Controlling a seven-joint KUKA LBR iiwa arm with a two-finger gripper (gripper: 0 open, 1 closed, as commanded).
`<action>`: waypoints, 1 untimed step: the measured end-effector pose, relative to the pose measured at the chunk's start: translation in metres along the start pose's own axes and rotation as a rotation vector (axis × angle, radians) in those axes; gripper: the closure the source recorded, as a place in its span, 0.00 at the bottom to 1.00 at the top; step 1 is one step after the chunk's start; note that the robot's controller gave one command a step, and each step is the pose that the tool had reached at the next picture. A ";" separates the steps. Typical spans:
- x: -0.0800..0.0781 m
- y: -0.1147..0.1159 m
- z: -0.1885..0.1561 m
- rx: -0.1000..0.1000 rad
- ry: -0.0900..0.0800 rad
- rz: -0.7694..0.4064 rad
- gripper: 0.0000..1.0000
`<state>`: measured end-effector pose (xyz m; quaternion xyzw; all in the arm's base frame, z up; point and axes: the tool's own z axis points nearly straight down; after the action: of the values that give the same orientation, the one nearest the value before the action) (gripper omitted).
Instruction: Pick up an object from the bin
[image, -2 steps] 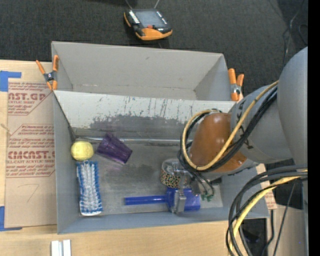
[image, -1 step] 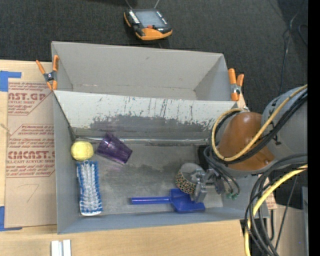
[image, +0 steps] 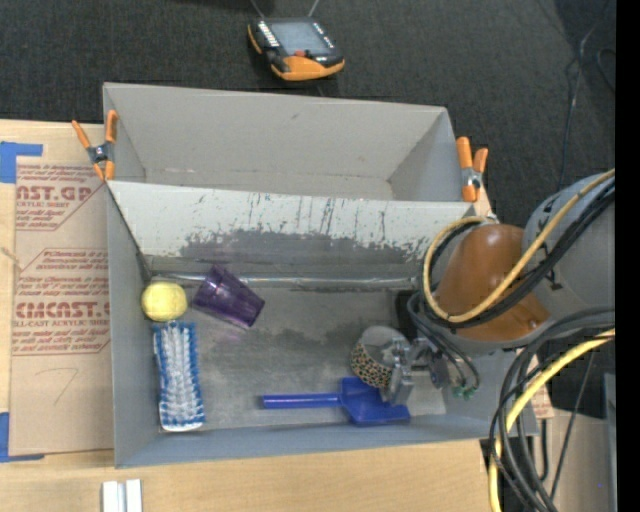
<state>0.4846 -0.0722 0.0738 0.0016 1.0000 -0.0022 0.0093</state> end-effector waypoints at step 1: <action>0.000 0.000 -0.005 0.000 0.000 0.001 1.00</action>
Offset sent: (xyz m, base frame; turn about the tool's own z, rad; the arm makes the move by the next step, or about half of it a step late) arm -0.0001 0.0001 0.0574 0.0004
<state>0.4846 -0.0720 0.0789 0.0020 1.0000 -0.0021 0.0093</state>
